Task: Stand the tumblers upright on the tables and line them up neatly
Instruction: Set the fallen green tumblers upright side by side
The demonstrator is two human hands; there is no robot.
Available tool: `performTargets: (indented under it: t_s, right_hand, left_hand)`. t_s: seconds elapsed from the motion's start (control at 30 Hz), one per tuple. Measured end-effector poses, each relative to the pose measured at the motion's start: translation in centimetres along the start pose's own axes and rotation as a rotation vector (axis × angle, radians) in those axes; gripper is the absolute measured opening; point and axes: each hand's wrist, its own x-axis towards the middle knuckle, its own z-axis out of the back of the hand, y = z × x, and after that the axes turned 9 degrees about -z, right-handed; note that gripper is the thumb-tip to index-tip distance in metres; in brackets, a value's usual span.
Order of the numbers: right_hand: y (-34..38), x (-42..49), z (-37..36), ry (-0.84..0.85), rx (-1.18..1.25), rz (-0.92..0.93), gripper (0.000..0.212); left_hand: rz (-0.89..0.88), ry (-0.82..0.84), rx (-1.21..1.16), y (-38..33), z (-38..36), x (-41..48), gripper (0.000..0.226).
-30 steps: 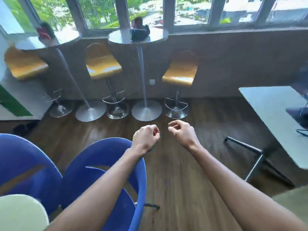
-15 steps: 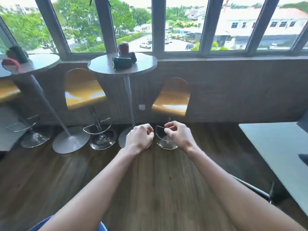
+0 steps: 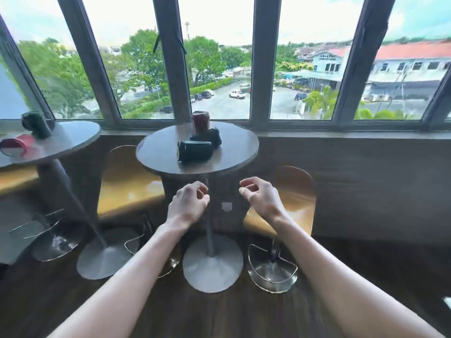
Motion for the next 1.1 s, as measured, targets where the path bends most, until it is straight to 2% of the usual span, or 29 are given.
performTargets:
  t_s: [0.17,0.4,0.47,0.57,0.67,0.73,0.8,0.93,0.97,1.1]
  right_hand:
    - [2.2,12.6,-1.8,0.050,0.024,0.039,0.026]
    - [4.3,27.9,-6.5,0.090,0.092,-0.047,0.045]
    - [4.6,31.1,-8.0,0.093,0.124,-0.117,0.052]
    - [5.2,34.6,-10.1,0.078,0.183,-0.220,0.061]
    - [5.8,37.0,-12.0,0.039,0.195,-0.309,0.069]
    - [5.8,38.4,-13.1,0.011,0.181,-0.346,0.083]
    - [5.3,39.9,-14.2,-0.010,0.182,-0.375,0.096]
    - [5.2,40.5,-15.1,-0.050,0.189,-0.436,0.106]
    - [5.7,40.1,-15.2,-0.063,0.184,-0.442,0.104]
    - [5.6,40.0,-15.3,-0.093,0.184,-0.425,0.072]
  left_hand:
    - [0.008,-0.107,-0.025,3.5,-0.5,10.8,0.035]
    - [0.173,-0.209,-0.145,9.7,-1.1,21.5,0.061]
    - [0.195,-0.184,-0.238,11.7,-1.1,23.5,0.074]
    - [0.194,-0.040,-0.350,14.3,-1.2,26.0,0.093]
    - [0.148,0.102,-0.488,16.1,-1.4,27.9,0.090]
    - [0.097,0.176,-0.520,17.2,-1.5,28.8,0.082]
    - [0.051,0.199,-0.541,18.2,-1.7,29.5,0.075]
    - [0.023,0.185,-0.523,19.5,-2.3,30.2,0.081]
    - [0.011,0.185,-0.517,19.8,-2.4,30.3,0.080]
    - [-0.012,0.175,-0.510,20.0,-2.7,30.3,0.073]
